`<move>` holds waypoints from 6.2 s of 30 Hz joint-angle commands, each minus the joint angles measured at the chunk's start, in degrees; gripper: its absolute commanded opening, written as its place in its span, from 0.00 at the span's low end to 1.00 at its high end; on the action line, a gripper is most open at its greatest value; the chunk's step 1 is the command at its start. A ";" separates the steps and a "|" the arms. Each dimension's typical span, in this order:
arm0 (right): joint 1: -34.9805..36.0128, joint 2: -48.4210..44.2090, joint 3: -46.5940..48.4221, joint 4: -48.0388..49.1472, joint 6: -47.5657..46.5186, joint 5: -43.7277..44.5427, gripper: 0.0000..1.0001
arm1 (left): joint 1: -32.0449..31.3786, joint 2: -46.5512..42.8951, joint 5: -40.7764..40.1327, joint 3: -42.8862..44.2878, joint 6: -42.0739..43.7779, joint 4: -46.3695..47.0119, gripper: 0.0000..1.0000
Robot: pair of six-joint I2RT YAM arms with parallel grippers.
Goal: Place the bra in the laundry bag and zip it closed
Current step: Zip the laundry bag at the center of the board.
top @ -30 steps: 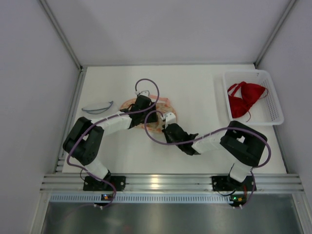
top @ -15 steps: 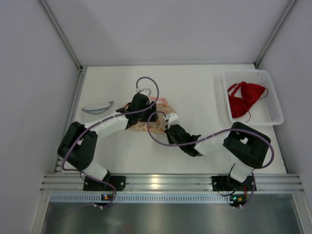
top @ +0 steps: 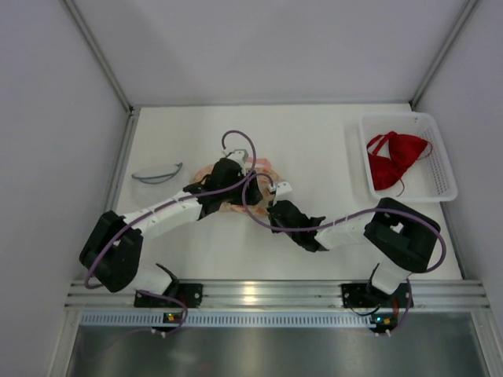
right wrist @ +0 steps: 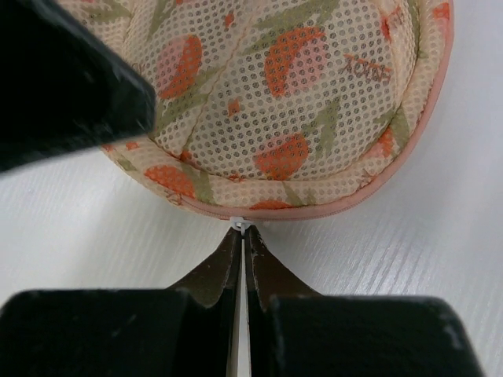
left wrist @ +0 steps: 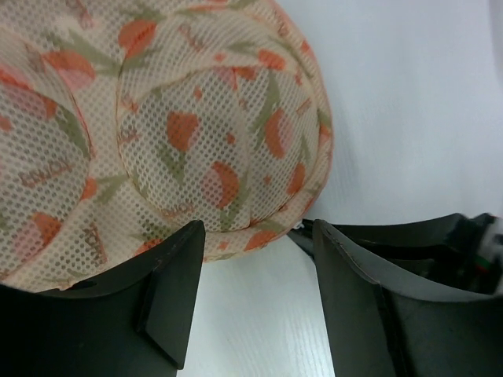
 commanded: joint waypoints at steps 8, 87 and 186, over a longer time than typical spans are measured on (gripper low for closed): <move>-0.16 -3.03 -0.40 3.01 2.72 -0.66 0.00 | -3.13 6.46 -1.16 -2.04 -6.17 9.03 0.56; -3.15 -5.41 -1.72 -3.41 4.83 -4.96 0.00 | -2.94 1.19 -9.23 4.02 -0.62 -0.11 0.42; -14.93 -6.72 -5.49 0.35 1.92 -10.50 0.00 | 1.54 -3.11 -18.21 0.42 -1.08 -1.34 0.38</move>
